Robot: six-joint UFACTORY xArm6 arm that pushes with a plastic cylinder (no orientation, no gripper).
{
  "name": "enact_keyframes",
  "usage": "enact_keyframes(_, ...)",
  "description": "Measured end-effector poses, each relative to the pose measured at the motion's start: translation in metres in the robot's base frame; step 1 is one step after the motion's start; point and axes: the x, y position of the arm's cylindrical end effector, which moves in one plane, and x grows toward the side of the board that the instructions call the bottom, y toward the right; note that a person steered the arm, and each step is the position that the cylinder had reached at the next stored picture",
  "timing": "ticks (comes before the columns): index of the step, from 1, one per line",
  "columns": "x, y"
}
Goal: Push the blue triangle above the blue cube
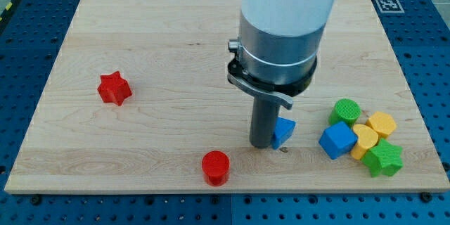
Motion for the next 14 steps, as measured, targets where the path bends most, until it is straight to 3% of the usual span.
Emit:
enact_keyframes(2, 0.011, 0.046)
enact_keyframes(3, 0.013, 0.048)
enact_keyframes(6, 0.002, -0.018)
enact_keyframes(10, -0.009, 0.043)
enact_keyframes(14, -0.015, 0.035)
